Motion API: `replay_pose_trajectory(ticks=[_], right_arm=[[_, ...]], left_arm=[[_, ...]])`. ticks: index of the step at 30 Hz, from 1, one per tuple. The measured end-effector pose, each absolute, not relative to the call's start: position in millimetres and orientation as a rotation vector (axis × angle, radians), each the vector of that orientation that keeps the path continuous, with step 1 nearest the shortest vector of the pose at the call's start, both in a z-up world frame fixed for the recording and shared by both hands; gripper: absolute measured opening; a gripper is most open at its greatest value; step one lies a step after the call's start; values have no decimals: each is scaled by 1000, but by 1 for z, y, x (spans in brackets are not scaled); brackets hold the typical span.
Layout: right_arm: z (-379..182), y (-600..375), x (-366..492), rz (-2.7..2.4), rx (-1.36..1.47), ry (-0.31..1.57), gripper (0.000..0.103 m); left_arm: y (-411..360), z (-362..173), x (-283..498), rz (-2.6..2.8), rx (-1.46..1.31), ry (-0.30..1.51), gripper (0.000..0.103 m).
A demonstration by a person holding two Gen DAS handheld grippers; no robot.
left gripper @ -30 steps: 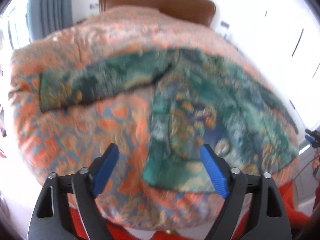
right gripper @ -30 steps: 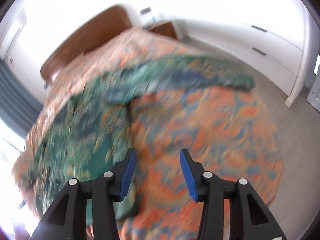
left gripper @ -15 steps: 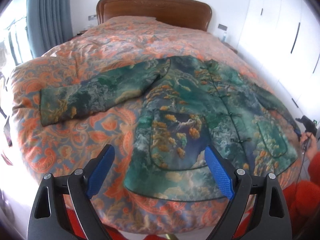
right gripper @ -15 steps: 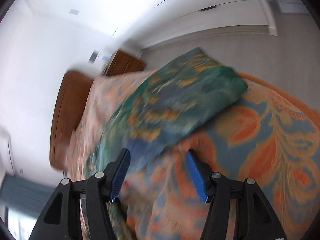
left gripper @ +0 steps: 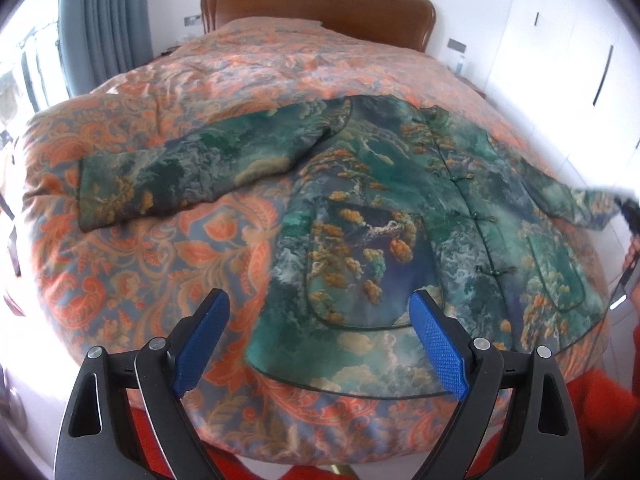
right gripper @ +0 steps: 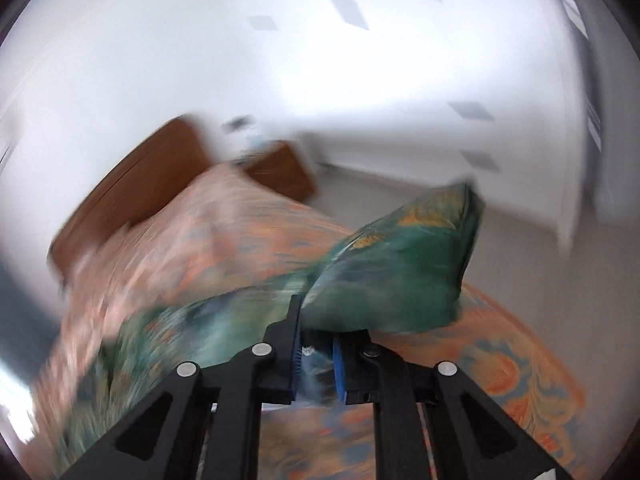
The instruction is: Fold large clothes
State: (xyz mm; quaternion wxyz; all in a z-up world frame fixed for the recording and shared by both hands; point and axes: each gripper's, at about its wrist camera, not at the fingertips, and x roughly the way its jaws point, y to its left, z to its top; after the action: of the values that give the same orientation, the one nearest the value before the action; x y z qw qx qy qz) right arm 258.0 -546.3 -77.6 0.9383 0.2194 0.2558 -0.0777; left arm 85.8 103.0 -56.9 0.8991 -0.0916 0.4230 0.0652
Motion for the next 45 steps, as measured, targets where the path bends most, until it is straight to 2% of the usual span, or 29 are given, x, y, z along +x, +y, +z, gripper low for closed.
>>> replay_pose_trajectory(ticks=[4,7,11,16,18,19,23,24,34,40,42,44,45], right_arm=[[-31,-456,243,7,226,460,13],[-21,-388,236,127,100,489,13],[-49,-303,224,270,-62,570,13],[-107,-228,213,420,-164,767,13],[-129,-211,208,461,-188,842,16],[-139,-205,207,459,-195,862,18],[-149,-211,197,500,-112,902,57],[-147,-217,192,514,-85,903,63],[-128,-257,107,492,76,812,65],[-129,-282,61,422,184,756,65],[-131,-285,52,422,202,744,65],[-131,-285,45,425,189,729,65],[-131,-285,41,428,174,718,65]], left_arm=[[98,-63,88,121,-200,877,92],[95,-65,84,115,-192,878,92],[100,-66,74,125,-191,876,92],[109,-70,67,139,-221,883,92],[109,-73,66,136,-224,890,92],[108,-74,67,131,-224,892,92],[101,-77,76,92,-212,915,92],[98,-77,80,79,-208,920,92],[24,-71,177,-254,-231,994,92],[-35,-117,265,-349,-315,1141,90],[-52,-133,287,-291,-300,1174,82],[-61,-137,298,-248,-282,1172,51],[-66,-137,304,-235,-270,1179,11]])
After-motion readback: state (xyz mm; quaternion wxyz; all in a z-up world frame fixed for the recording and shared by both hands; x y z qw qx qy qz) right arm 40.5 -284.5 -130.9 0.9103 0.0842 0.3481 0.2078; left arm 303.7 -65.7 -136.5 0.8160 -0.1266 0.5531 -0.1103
